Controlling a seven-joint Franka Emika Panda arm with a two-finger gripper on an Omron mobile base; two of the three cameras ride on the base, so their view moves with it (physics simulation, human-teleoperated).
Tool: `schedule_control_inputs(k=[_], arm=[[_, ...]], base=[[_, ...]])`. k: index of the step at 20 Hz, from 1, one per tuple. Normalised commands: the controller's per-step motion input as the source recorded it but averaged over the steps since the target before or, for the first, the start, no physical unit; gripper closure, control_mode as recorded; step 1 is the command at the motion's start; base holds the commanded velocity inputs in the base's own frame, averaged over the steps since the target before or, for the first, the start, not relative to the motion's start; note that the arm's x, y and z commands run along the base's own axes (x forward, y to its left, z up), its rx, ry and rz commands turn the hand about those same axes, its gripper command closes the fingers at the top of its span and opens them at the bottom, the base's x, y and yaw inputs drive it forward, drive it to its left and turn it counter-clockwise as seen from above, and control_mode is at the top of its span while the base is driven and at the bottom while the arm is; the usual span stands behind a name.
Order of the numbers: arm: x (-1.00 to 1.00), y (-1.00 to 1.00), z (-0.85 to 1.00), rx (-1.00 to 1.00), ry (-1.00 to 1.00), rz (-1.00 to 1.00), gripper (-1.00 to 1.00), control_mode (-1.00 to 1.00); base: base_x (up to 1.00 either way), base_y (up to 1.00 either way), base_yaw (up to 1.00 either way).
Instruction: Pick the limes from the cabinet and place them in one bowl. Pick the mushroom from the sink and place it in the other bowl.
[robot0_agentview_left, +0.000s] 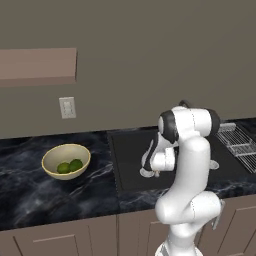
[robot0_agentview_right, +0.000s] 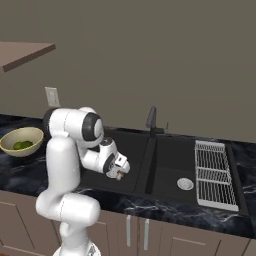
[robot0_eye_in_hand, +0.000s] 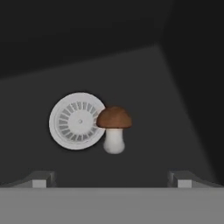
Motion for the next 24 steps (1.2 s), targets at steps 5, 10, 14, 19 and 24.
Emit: schedule_control_inputs(k=[5,10,14,19,24], arm=[[0.23,-0.09,-0.28,0.01,0.03,0.00,-1.00,-1.00],[0.37,-0.23,-0.31,0.00,0.05,0.00,-1.00,-1.00],[0.37,-0.20,-0.43,0.00,0.07,0.00,-1.00,-1.00],[0.29,-0.03,-0.46,0.00,0.06,0.00,-1.00,-1.00],[0.26,0.00,-0.35,0.00,0.07,0.00,-1.00,-1.00]], base=[[0.00,0.00,0.00],[0.00,0.00,0.00],[0.00,0.00,0.00],[0.00,0.00,0.00],[0.00,0.00,0.00]])
